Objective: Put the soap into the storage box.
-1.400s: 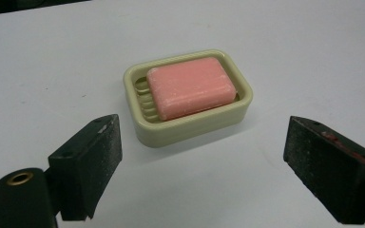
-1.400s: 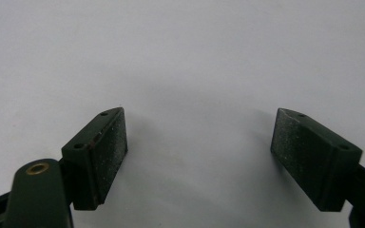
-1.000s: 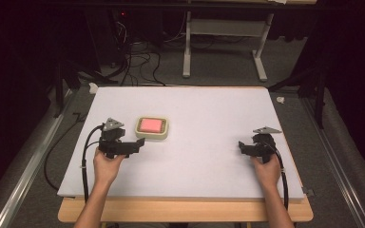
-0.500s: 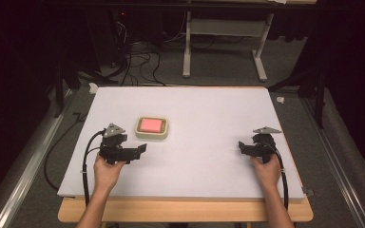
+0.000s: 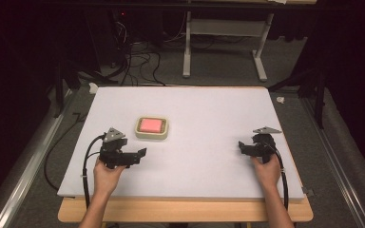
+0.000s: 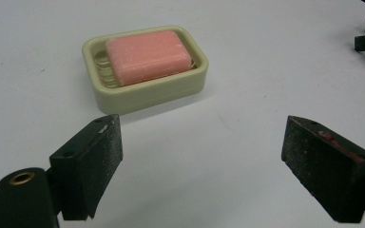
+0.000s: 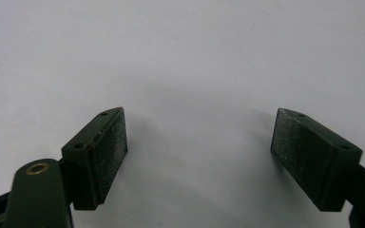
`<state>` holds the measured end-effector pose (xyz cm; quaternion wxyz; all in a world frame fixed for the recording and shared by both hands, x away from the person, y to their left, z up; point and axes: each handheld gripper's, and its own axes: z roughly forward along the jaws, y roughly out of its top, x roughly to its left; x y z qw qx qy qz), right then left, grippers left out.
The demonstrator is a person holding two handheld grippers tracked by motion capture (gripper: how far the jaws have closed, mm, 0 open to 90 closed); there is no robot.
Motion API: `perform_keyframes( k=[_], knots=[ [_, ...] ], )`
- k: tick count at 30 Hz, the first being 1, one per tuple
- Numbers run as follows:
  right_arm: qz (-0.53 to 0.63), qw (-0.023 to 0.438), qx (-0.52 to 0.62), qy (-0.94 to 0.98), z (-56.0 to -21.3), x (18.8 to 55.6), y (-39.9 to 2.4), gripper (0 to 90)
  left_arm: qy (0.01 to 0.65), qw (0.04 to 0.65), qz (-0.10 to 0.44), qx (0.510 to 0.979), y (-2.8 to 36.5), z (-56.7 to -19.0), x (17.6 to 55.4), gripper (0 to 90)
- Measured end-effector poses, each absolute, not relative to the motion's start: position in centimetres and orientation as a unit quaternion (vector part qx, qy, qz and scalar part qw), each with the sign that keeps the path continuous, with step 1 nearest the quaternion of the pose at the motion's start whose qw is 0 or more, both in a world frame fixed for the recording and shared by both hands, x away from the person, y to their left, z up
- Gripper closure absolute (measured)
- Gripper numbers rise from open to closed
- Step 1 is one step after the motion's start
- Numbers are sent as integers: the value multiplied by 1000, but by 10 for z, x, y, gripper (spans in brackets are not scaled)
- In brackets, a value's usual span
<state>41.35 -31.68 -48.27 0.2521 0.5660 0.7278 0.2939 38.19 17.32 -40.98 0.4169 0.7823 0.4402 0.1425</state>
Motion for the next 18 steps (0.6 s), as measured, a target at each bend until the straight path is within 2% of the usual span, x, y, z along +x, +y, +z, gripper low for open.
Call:
perform_keyframes(
  k=[18],
  knots=[
    [294, 252, 565, 729, -483, 413, -317, 205, 447, 408, 142, 783, 172, -423, 378, 143]
  ],
)
